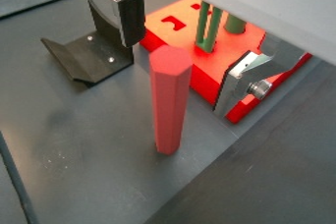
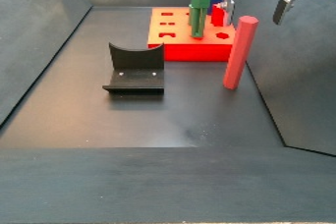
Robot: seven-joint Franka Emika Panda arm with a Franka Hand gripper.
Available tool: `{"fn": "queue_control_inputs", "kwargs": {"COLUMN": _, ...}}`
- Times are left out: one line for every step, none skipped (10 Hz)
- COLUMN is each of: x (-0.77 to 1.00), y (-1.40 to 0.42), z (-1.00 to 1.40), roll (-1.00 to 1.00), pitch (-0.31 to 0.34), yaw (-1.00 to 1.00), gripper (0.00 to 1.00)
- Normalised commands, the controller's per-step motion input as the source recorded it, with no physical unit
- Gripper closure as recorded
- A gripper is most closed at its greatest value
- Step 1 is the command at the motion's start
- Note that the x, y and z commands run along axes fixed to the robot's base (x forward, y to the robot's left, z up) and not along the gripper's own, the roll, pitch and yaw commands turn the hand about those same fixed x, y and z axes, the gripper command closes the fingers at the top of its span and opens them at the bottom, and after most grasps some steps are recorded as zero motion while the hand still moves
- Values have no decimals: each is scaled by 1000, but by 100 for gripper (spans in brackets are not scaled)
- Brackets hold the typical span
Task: Pick up the hexagon object. Move up. Move to above the board. Insert the hexagon object.
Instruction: Pick up the hexagon object.
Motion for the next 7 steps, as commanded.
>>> {"fn": "queue_control_inputs", "kwargs": {"x": 11, "y": 0, "z": -431, "roll": 60, "pitch": 131, "yaw": -69, "gripper": 0}}
{"fn": "queue_control_inputs", "kwargs": {"x": 0, "y": 77, "z": -443, "roll": 0, "pitch": 111, "yaw": -206, "gripper": 0}}
{"fn": "queue_control_inputs", "kwargs": {"x": 0, "y": 37, "z": -320, "roll": -23, "pitch": 37, "yaw": -140, "gripper": 0}}
{"fn": "queue_control_inputs", "kwargs": {"x": 0, "y": 29, "z": -223, "roll": -59, "pitch": 0, "yaw": -26, "gripper": 0}}
{"fn": "queue_control_inputs", "kwargs": {"x": 0, "y": 0, "z": -106, "roll": -83, "pitch": 0, "yaw": 0, "gripper": 0}}
{"fn": "queue_control_inputs", "kwargs": {"x": 0, "y": 0, "z": -71, "roll": -120, "pitch": -34, "yaw": 0, "gripper": 0}}
{"fn": "queue_control_inputs", "kwargs": {"x": 0, "y": 0, "z": -26, "roll": -41, "pitch": -19, "yaw": 0, "gripper": 0}}
